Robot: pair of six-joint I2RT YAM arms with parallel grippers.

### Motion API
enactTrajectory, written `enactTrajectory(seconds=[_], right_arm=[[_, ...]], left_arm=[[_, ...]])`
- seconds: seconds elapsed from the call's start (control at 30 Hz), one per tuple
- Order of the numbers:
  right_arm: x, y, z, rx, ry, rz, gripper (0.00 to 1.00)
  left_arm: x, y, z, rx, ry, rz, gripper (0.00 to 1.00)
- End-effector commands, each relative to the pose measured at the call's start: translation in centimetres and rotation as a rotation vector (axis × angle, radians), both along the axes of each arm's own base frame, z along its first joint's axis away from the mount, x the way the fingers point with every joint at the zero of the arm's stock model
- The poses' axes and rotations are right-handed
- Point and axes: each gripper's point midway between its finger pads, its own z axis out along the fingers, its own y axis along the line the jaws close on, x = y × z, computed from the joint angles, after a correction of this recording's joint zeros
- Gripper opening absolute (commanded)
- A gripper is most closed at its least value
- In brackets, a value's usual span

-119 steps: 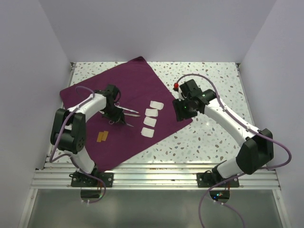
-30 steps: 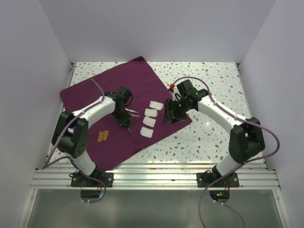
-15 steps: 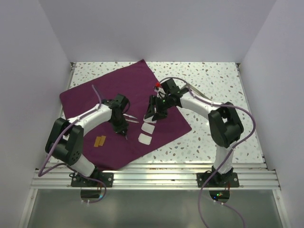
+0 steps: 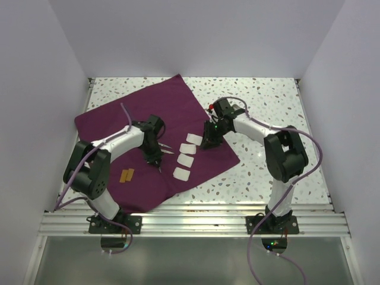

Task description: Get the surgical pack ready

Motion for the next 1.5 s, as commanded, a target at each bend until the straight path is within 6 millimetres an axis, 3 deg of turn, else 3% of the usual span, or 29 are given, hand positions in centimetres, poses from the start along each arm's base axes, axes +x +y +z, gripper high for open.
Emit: enactTrajectory(seconds=[0.0,0.17,0.33,0.47,0.63,0.67,0.87,1.47], right_arm=[[0.8,-3.8,-1.2,-0.095,-0.017,-0.036,0.20],[1.5,-6.2,-3.5,-0.147,0.009,-0.057,0.01],[1.8,-7.6,-6.1,-0.205,0.052,-0.077,0.00],[2.8,-9.8,-7.4,-0.267,0.065,-0.140,0.00],[4.9,-11.8,-7.2,-0.328,0.033,-0.182,0.00],[5.9,-11.8,-6.6,-0.327,0.014,-0.187,0.00],[7.3,-12.3,-7.0,-0.366,0.008,-0.173,0.00],[8.3,-12.7,-7.4,-0.404,-0.010,-0.127,0.00]], left_arm=[[1.7,-1.1,0.7,-0.027,-0.045,-0.032,0.00],[2.2,-1.3,0.5,-0.022,-0.043,-0.042,0.00],[2.6,-1.5,0.3,-0.018,-0.029,-0.052,0.00],[2.7,-1.5,0.5,-0.016,-0.035,-0.058,0.00],[2.7,-1.5,-0.1,-0.007,-0.012,-0.069,0.00],[2.7,-1.5,-0.1,-0.008,-0.012,-0.073,0.00],[2.7,-1.5,-0.5,-0.007,0.001,-0.086,0.00],[1.9,-1.0,1.2,-0.003,-0.011,-0.121,0.00]])
